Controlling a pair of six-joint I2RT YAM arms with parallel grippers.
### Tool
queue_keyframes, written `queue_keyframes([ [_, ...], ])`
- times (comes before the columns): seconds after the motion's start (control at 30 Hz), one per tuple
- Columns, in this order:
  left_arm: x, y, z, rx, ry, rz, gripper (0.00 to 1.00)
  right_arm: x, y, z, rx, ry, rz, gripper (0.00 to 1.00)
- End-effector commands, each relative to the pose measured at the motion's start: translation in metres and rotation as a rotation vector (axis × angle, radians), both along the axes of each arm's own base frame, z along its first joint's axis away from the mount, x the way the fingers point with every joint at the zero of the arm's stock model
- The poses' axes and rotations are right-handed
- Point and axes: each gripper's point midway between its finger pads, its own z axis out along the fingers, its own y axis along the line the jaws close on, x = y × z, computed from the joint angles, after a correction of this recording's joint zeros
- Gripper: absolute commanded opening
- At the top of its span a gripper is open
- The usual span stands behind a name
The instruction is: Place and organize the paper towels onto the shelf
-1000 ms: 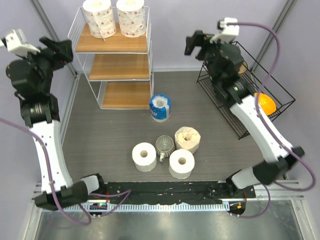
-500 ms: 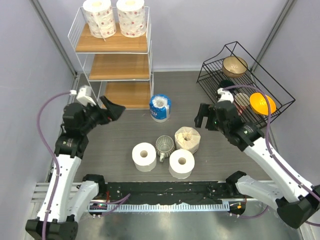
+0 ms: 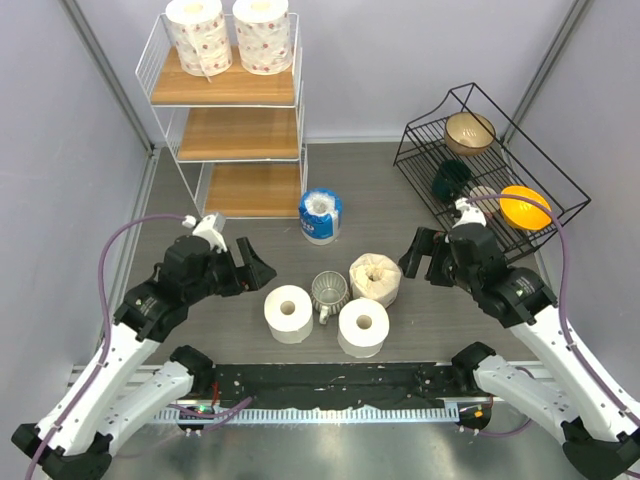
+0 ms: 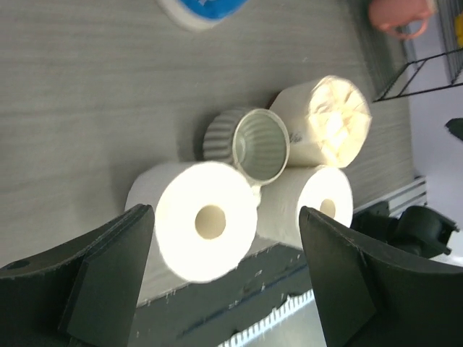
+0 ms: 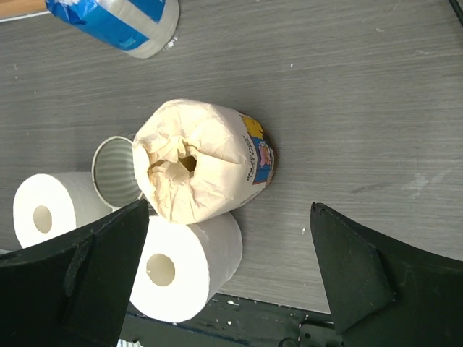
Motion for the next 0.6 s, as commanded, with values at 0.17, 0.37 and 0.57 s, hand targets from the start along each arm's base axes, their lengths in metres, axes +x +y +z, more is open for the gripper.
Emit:
queue_keyframes([
  [0.17, -0.038, 0.028, -0.042, 0.102, 0.200, 0.103, 0.87, -0.003, 0.011, -0.008, 0.068, 0.015, 0.013, 0.98],
  [0.37, -0.039, 0.014, -0.054, 0.114, 0.238, 0.053, 0.89, -0.004, 0.008, -0.009, 0.058, 0.008, 0.010, 0.98],
  [0.57, -0.043, -0.002, -0.068, 0.133, 0.257, 0.010, 0.90, -0.006, 0.006, -0.016, 0.048, 0.018, 0.005, 0.98],
])
